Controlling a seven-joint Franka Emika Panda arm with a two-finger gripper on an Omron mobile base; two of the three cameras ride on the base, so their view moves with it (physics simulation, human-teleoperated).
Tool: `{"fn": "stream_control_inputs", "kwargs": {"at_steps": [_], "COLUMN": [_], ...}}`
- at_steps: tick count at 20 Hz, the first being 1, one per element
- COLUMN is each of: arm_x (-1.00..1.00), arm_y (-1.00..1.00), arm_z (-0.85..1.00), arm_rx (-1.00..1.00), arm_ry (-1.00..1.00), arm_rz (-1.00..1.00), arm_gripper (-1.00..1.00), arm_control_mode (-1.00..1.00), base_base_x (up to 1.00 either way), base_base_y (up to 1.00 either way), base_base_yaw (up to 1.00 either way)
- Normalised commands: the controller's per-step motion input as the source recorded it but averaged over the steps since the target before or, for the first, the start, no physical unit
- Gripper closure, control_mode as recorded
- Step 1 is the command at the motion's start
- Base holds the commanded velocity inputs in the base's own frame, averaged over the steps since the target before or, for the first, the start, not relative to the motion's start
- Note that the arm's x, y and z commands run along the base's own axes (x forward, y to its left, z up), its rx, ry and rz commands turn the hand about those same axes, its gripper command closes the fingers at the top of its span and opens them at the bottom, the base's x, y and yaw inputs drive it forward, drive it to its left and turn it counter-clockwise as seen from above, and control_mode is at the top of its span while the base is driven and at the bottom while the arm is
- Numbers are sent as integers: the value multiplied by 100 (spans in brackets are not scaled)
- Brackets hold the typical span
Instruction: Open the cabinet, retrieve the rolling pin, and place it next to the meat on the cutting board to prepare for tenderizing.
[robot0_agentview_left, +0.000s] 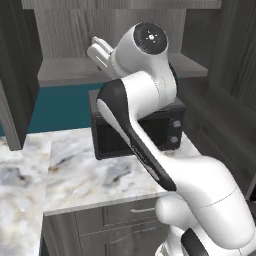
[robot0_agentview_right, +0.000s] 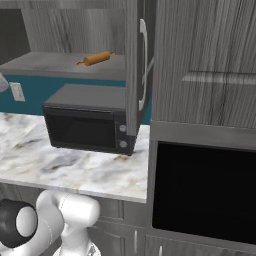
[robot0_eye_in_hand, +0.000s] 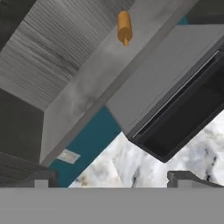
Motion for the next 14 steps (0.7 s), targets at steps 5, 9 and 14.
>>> {"fn": "stream_control_inputs", "kwargs": {"at_steps": [5,9,14], "arm_x": [22,27,8], "arm_y": [-61,-60,-61], "arm_z": [14,1,0], "arm_rx": [-22,-20,-19], "arm_ry": [0,0,0], "arm_rz": [-17,-10,-1], "arm_gripper": [-100,-100,-100], "arm_control_mode": [-100,-100,-100], "base_base_x": [0,0,0], "base_base_y": [0,0,0], "base_base_yaw": [0,0,0]}}
